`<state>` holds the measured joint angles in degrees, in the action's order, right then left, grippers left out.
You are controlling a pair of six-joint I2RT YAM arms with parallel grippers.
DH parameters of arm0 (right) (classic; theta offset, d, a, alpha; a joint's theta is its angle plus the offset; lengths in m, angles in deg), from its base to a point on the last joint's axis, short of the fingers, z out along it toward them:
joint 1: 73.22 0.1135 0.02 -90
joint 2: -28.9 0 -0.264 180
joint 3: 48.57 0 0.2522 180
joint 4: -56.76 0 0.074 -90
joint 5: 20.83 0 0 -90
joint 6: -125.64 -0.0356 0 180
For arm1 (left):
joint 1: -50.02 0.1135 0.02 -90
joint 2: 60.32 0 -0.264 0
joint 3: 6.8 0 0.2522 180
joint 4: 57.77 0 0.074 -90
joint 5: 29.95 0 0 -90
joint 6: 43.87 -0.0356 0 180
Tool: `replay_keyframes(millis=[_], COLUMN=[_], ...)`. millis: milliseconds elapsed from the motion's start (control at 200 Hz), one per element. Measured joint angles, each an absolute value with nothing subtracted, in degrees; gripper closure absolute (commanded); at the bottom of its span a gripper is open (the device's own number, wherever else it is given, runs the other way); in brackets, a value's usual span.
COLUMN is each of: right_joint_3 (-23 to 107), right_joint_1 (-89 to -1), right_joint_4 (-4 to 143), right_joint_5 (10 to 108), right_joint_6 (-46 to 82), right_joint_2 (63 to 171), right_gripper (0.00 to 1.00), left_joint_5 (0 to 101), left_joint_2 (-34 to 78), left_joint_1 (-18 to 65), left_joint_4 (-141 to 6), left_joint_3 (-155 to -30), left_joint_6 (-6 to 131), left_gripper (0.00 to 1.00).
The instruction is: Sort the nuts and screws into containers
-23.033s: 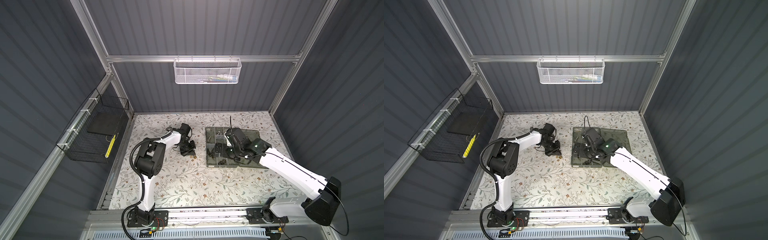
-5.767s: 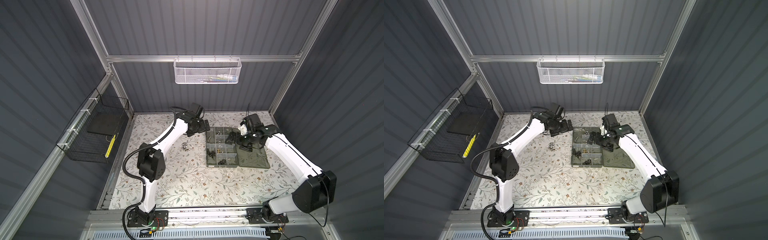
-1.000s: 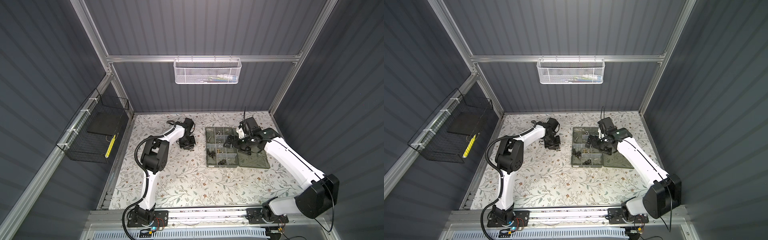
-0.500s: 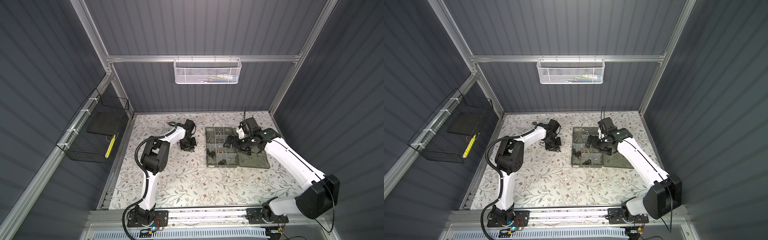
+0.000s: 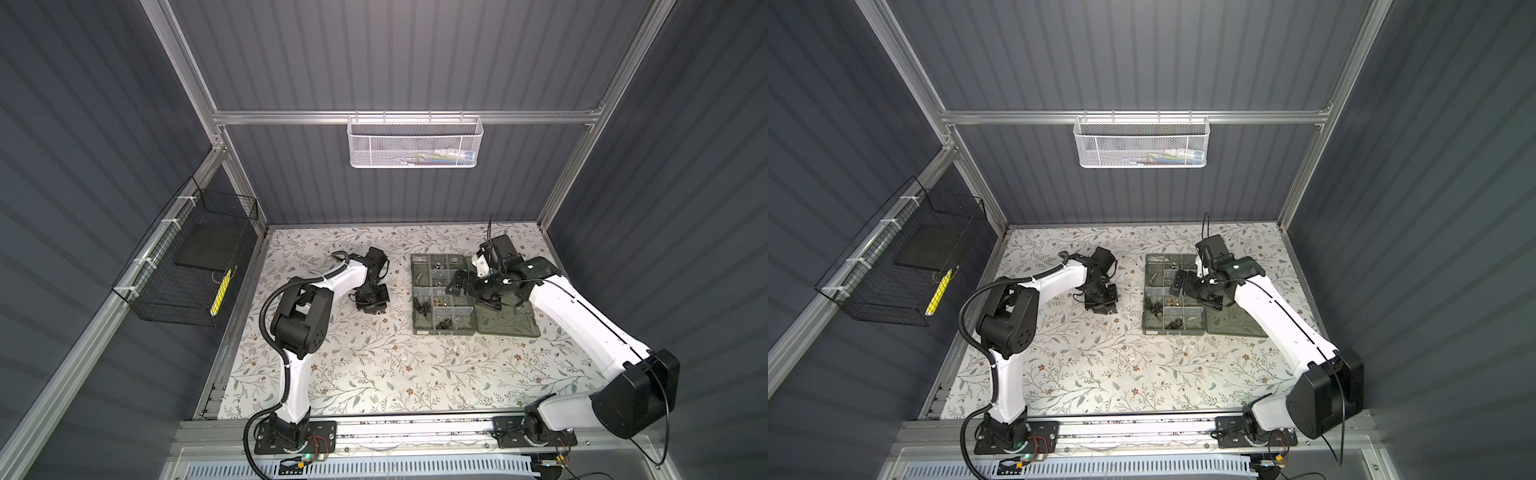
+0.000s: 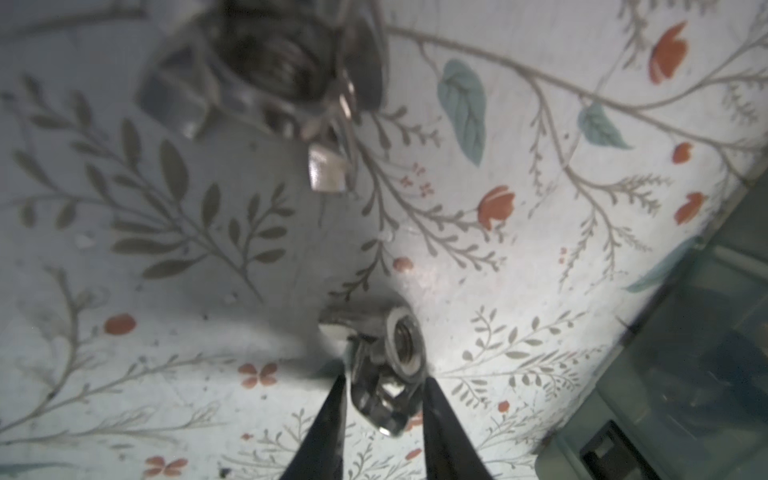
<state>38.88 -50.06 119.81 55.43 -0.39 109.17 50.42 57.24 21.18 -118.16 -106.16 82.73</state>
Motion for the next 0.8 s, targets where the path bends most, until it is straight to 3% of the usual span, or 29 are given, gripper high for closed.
replay_keyframes(millis=[190,545,801], right_joint_3=[38.9,38.8,38.3], right_joint_1=[-50.1,-50.1,-50.1], right_joint_4=[119.4,119.3,119.4], right_joint_5=[55.2,55.0,55.0], right_joint_6=[-0.6,-1.0,-1.0], right_joint_2=[109.2,109.2,109.2], right_gripper=[0.01,0.01,0.01], left_joint_5=[49.4,50.4,51.1], left_joint_2=[56.8,56.8,56.8], left_joint_1=[20.5,20.7,23.1], left_joint_4=[-117.4,-117.6,-117.8], left_joint_3=[-105.0,-106.1,-105.9], left_joint_6=[83.9,84.1,84.3], left_gripper=[0.74,0.66,0.76])
